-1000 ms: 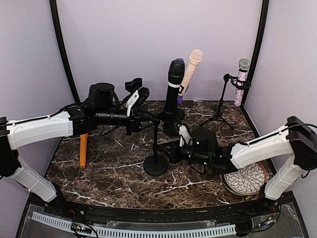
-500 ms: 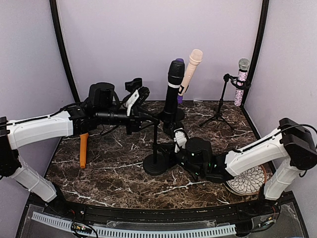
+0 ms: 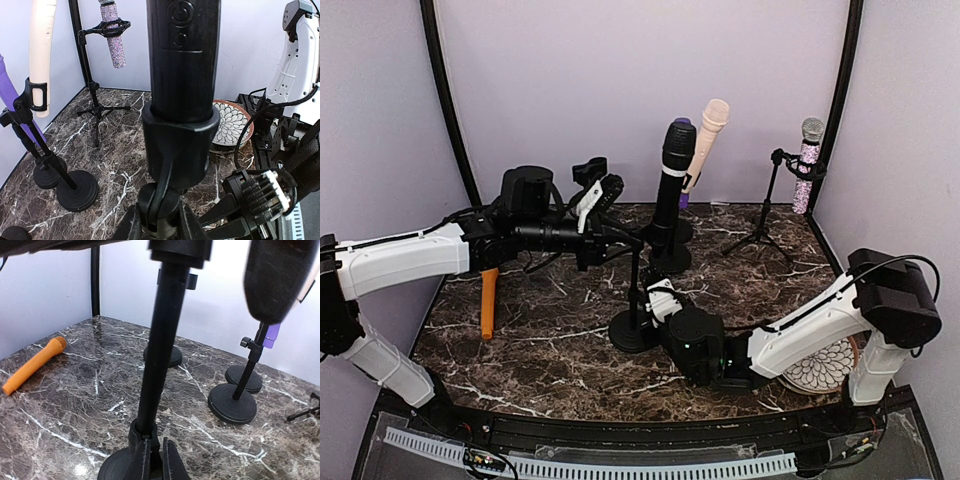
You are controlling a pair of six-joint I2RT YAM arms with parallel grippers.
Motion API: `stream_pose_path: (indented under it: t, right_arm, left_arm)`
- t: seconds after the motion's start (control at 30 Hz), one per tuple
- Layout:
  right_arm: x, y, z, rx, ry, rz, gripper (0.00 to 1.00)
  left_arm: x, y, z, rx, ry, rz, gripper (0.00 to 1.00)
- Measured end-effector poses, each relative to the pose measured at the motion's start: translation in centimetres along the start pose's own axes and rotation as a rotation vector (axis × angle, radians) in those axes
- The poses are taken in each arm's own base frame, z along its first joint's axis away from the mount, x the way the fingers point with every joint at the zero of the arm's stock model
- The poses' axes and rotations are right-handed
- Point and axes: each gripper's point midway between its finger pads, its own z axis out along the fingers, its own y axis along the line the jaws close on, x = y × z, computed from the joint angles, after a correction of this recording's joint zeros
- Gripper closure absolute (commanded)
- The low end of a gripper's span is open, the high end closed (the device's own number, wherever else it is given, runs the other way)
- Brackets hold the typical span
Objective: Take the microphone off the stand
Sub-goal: Unscrew the knob on the stand of the microphone stand.
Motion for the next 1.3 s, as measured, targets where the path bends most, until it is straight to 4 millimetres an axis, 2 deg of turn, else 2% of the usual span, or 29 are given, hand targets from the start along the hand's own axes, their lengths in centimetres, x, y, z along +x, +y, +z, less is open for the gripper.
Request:
stream_pose_path:
  t: [0.23,0.3,0.43,0.57,0.77,0.87,0.97,1.13,1.2,1.3]
  right_arm:
    - [-0.2,0.4,-0.2,0.035,-0.012,-0.199,0.98]
    - [-0.3,0.4,-0.3,0.030,-0.012,-0.232,0.85]
    - [0.0,1.0,-0.8,-0.027,0.005,-0.277,0.49]
    - [-0.2,1.7,-2.3,-0.112,0.023,-0.250,0.34]
    - [-3.7,-0.4,-5.0,-0.149,-0.013,0.003,0.28]
    - [-4.3,-1.9,-5.4,-0.149,-0.008,0.161,0.27]
    - [-3.4,-3.6,-4.6,-0.157,0.038,0.320,0.28]
    - [0.4,-6.4,-2.9,-0.155,0.192,0.604,0.27]
    - [1.1,-6.3,-2.8,-0.178,0.246,0.709,0.27]
    - [1.0,-5.6,-3.0,-0.229,0.293,0.832,0.26]
  left_arm:
    - [0.0,-0.1,0.0,0.003,0.002,0.006,0.82]
    - [0.0,-0.1,0.0,0.005,0.002,0.007,0.82]
    - [0.0,-0.2,0.0,0.010,0.000,0.012,0.82]
    - [0.0,-0.2,0.0,0.010,0.000,0.013,0.82]
    - [0.0,-0.2,0.0,0.010,0.000,0.013,0.82]
    - [0.0,-0.2,0.0,0.010,0.000,0.013,0.82]
    - [0.0,-0.2,0.0,0.010,0.000,0.012,0.82]
    - [0.0,-0.2,0.0,0.010,0.000,0.011,0.82]
    - [0.0,-0.1,0.0,0.008,0.000,0.006,0.82]
    - [0.0,0.1,0.0,-0.005,0.002,-0.007,0.83]
